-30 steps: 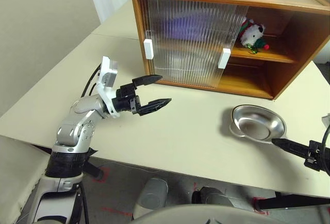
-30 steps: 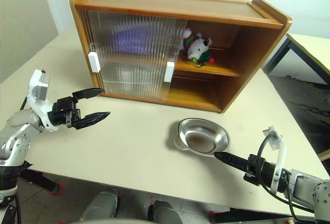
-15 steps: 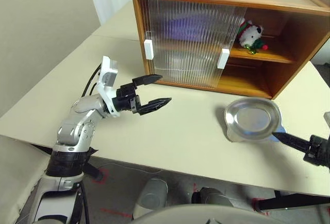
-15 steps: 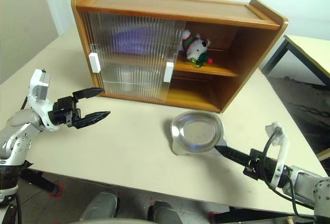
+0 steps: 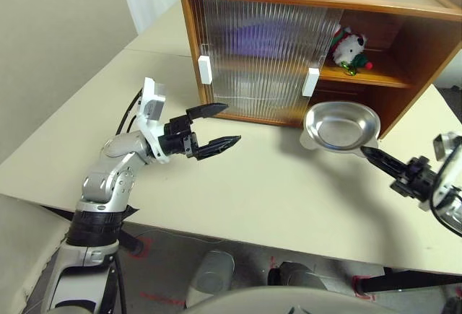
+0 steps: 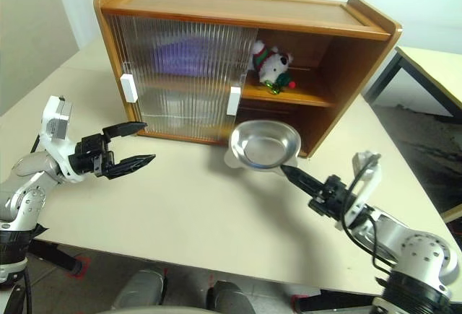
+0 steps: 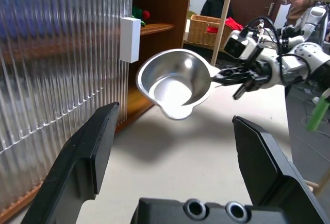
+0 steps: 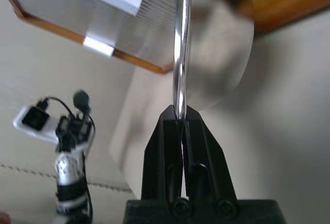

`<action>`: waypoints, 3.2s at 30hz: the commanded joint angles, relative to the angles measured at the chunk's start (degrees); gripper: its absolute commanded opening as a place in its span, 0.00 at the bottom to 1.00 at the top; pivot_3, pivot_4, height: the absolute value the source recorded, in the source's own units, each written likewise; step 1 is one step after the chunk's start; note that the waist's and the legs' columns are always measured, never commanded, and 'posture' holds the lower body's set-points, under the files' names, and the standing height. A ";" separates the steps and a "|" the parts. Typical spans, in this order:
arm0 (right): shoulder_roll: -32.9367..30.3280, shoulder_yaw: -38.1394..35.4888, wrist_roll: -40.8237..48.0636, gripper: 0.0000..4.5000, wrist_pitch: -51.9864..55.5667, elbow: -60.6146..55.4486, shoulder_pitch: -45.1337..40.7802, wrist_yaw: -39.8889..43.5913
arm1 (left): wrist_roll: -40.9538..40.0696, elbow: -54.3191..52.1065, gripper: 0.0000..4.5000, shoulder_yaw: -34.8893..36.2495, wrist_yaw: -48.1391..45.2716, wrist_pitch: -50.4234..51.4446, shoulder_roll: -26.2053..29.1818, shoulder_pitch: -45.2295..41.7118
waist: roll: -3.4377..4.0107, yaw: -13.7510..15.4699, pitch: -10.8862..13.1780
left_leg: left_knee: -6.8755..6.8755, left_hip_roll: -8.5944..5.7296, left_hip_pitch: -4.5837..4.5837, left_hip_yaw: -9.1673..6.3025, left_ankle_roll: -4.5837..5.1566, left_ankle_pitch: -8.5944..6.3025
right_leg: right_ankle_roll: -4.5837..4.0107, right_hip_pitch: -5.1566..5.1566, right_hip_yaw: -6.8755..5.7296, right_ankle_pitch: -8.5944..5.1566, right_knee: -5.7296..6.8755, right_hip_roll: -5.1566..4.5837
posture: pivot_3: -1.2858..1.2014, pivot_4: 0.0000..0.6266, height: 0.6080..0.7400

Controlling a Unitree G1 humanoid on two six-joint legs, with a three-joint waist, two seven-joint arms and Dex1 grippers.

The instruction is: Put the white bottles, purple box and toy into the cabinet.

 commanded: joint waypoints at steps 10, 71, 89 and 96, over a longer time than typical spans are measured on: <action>1.95 1.37 -1.06 0.00 -8.94 1.46 -3.93 -7.84 | 0.55 -0.02 1.00 -0.67 0.08 -0.46 0.12 -0.03 | 0.02 -0.06 -0.02 | -0.07 0.08 -0.07 -0.20 -0.08 -0.13 | -0.08 -0.09 0.05 -0.06 -0.02 0.00 | 0.61 0.04 1.00; 13.88 5.01 -11.69 0.00 -37.44 20.09 -20.88 -24.61 | 0.80 -1.46 1.00 -0.27 0.66 -0.59 0.81 1.30 | 0.20 -0.10 -0.13 | -0.18 0.37 -0.38 -0.69 -0.10 -0.17 | -0.10 -0.47 0.06 0.32 -0.01 -0.01 | 0.62 0.05 1.00; 12.45 7.54 -13.65 0.99 -36.57 19.33 -20.32 -20.76 | 0.53 -2.14 1.00 -0.42 1.03 -0.08 1.17 1.67 | 0.20 0.52 -0.13 | -0.18 0.37 -0.87 -0.63 -0.11 -0.17 | -0.52 -0.97 0.06 0.69 -0.01 -0.02 | 0.62 0.05 1.00; 7.15 12.75 -14.45 0.99 -29.30 10.41 -14.36 -16.04 | 0.55 -1.81 1.00 -0.61 0.72 -0.24 1.30 1.51 | 0.20 0.74 -0.13 | -0.13 0.35 -0.87 -0.57 -0.12 -0.17 | -0.53 -0.91 0.05 0.68 -0.02 -0.02 | 0.62 0.05 1.00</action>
